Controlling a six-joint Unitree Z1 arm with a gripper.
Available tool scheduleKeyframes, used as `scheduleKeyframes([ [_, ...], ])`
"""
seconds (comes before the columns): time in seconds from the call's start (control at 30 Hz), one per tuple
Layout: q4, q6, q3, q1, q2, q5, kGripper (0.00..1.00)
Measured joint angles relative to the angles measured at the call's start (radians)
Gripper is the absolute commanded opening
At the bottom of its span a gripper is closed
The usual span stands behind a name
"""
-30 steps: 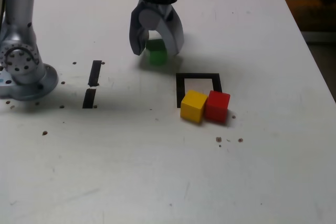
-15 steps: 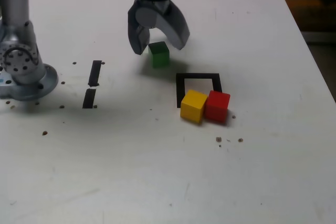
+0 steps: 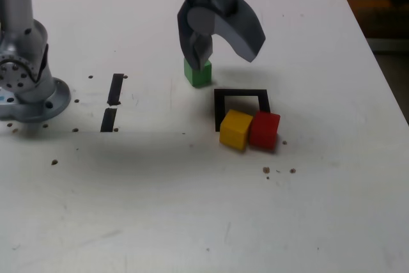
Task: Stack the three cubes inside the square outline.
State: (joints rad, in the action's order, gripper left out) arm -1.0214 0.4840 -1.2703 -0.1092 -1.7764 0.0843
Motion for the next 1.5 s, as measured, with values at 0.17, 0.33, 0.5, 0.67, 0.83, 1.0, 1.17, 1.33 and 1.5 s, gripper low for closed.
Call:
scheduleKeyframes([
  [0.17,0.005,-0.008,-0.051,0.019,-0.055,0.000,0.91],
  [0.33,-0.013,-0.016,-0.136,0.032,-0.117,0.006,0.91],
  [0.5,-0.050,-0.020,-0.245,0.037,-0.183,0.008,0.91],
  [0.67,-0.066,-0.029,-0.294,0.037,-0.240,0.006,0.91],
  [0.83,-0.067,-0.039,-0.308,0.037,-0.289,0.011,0.91],
  [1.0,-0.067,-0.045,-0.308,0.039,-0.314,0.024,0.91],
  [1.17,-0.067,-0.065,-0.306,0.067,-0.337,0.036,0.91],
  [1.33,-0.067,-0.100,-0.307,0.113,-0.340,0.049,0.91],
  [1.5,-0.063,-0.143,-0.304,0.169,-0.345,0.059,0.91],
])
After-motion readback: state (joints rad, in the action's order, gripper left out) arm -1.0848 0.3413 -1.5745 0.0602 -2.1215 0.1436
